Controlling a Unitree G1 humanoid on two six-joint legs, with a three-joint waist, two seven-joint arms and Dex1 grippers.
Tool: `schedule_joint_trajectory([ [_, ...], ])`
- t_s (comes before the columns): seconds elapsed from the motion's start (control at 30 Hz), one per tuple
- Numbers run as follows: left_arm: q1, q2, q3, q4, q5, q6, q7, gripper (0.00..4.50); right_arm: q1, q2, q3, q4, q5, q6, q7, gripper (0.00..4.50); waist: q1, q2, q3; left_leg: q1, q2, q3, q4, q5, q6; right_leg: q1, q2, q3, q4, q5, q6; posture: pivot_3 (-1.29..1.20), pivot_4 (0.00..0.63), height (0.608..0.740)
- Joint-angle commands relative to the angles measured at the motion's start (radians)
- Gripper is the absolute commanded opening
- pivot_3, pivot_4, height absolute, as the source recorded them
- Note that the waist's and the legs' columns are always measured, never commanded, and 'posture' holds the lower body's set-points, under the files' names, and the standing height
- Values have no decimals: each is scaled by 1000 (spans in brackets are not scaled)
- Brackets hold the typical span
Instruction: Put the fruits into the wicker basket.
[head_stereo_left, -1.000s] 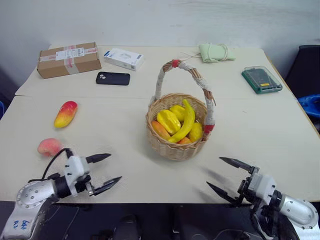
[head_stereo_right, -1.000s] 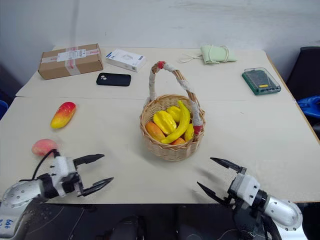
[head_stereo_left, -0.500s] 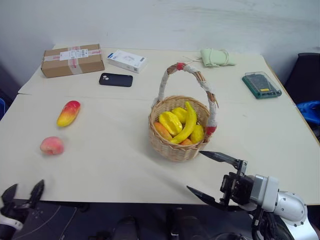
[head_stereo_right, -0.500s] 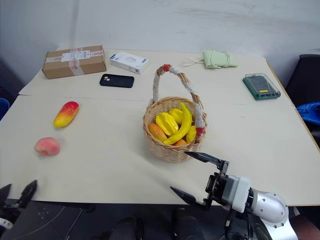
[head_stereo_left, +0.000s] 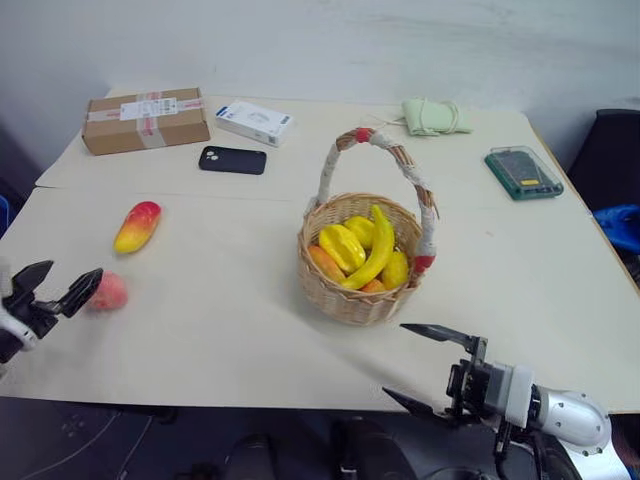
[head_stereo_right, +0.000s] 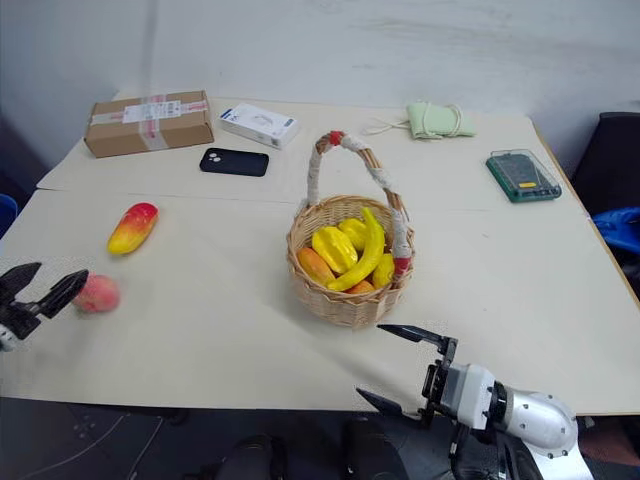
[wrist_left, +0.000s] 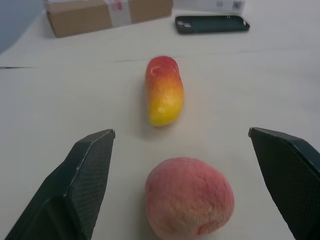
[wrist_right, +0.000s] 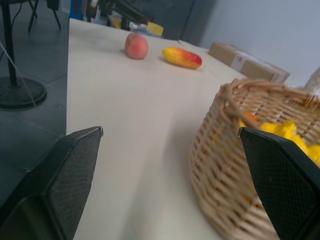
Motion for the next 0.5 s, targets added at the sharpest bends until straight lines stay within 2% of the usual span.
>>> schedule_joint_trajectory([
  [0.03,-30,13,-50,43,45,50,1,4500,-6,-5,-14,-14,9,-24,-4,4483,-3,2,1,0,1,0,0,0,-1,-1,1,0,1,1,2,0,150,740],
  [0.17,-50,16,-95,75,88,85,-3,4500,-10,4,-10,-21,0,-22,-20,4483,-4,2,1,0,3,-1,0,0,-4,-3,4,-1,3,0,0,0,150,740],
  [0.27,-69,8,-90,94,92,79,-28,3878,-10,16,-11,-30,2,-18,-43,4500,0,2,1,0,3,-1,0,0,-4,-3,3,-1,4,-1,-1,0,150,740],
  [0.4,-81,30,-101,117,108,58,-97,2753,-7,24,-10,-47,12,-10,-63,4500,4,2,1,0,2,-1,2,0,-3,-3,2,0,5,-1,-1,0,150,740],
  [0.5,-82,93,-49,62,9,167,-220,2635,2,27,-41,-59,17,2,-103,4500,3,1,1,0,2,-1,1,0,-4,-3,2,-1,6,-1,-1,0,150,740],
])
